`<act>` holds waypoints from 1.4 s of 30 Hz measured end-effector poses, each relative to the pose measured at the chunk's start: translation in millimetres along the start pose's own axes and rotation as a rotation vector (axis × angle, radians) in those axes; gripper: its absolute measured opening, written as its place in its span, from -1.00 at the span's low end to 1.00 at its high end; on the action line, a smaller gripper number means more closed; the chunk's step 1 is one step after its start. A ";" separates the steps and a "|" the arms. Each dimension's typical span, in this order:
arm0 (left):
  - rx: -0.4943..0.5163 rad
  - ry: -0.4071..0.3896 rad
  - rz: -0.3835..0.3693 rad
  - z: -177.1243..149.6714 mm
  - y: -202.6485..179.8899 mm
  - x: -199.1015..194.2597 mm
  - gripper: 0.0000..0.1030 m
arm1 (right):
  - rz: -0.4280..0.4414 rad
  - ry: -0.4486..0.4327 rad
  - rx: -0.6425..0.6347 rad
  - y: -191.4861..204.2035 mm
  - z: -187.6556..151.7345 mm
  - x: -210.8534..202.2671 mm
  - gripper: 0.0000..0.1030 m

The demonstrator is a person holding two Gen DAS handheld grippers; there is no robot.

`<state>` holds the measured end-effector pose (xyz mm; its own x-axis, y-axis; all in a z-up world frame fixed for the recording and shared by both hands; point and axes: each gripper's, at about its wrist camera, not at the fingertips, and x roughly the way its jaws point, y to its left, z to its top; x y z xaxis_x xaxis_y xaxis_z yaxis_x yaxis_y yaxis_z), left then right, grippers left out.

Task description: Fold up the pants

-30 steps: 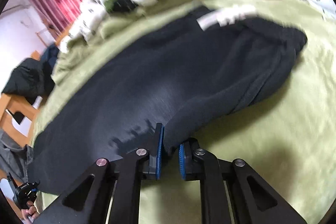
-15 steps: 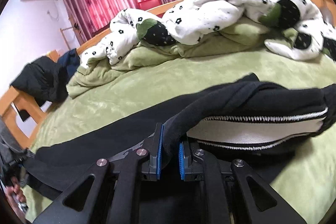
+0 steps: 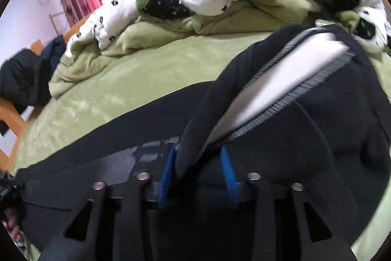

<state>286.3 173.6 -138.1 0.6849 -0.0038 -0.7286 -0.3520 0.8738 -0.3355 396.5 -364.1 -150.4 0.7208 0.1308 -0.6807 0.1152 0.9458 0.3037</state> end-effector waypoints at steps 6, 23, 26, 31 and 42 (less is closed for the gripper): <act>0.011 0.050 -0.047 -51.5 8.9 -56.5 0.17 | -0.008 0.002 -0.051 -11.4 -38.8 -69.8 0.06; -0.312 0.039 -0.223 -79.1 70.2 -39.7 0.25 | 0.109 0.094 0.217 -90.2 -88.8 -80.0 0.13; -0.318 0.022 -0.193 -68.8 65.3 -27.8 0.22 | 0.106 0.089 0.243 -91.7 -78.1 -57.1 0.13; -0.172 0.008 0.007 -58.8 41.0 -19.8 -0.51 | 0.011 0.047 0.238 -84.6 -58.6 -30.0 -0.66; -0.074 0.014 -0.064 -75.8 36.9 -93.8 -0.80 | 0.060 -0.067 0.271 -99.8 -63.6 -107.9 -0.89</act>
<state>160.7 169.3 -127.4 0.6986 -0.0662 -0.7124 -0.3540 0.8333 -0.4246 263.8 -453.7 -149.7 0.7743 0.1559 -0.6133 0.2429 0.8217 0.5156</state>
